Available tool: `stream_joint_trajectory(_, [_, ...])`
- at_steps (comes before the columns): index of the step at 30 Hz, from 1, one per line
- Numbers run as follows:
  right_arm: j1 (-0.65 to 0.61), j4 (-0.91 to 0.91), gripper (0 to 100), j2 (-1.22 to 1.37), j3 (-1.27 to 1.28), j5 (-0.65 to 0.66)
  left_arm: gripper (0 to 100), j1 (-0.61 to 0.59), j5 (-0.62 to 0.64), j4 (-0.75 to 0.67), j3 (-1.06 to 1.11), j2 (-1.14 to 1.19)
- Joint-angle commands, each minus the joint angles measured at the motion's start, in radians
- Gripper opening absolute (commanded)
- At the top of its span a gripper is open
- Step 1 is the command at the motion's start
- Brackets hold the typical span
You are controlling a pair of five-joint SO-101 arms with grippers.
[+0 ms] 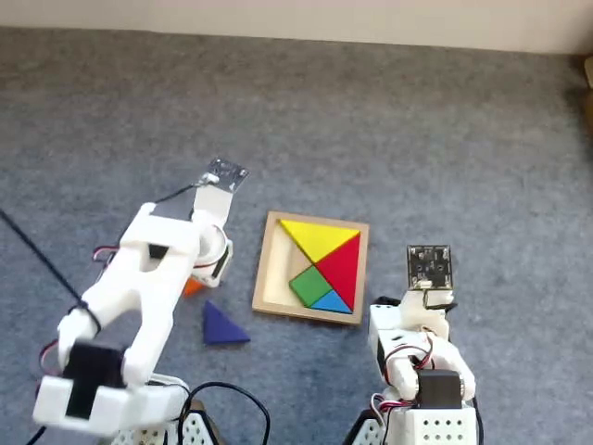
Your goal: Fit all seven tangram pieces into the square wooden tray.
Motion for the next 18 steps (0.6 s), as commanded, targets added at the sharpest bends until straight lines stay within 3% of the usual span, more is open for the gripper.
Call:
stream_joint_trajectory(1, [0.012, -0.022, 0.5, -0.016, 0.131, -0.003, 17, -0.024, 0.009, -0.006, -0.102, 0.088])
stream_joint_trajectory(9, [0.012, -0.022, 0.5, -0.016, 0.131, -0.003, 17, -0.140, 0.005, 0.095, -0.249, 0.237])
stream_joint_trajectory(18, [0.013, -0.022, 0.5, -0.016, 0.131, -0.003, 17, -0.197, 0.005, 0.110, -0.288, 0.249])
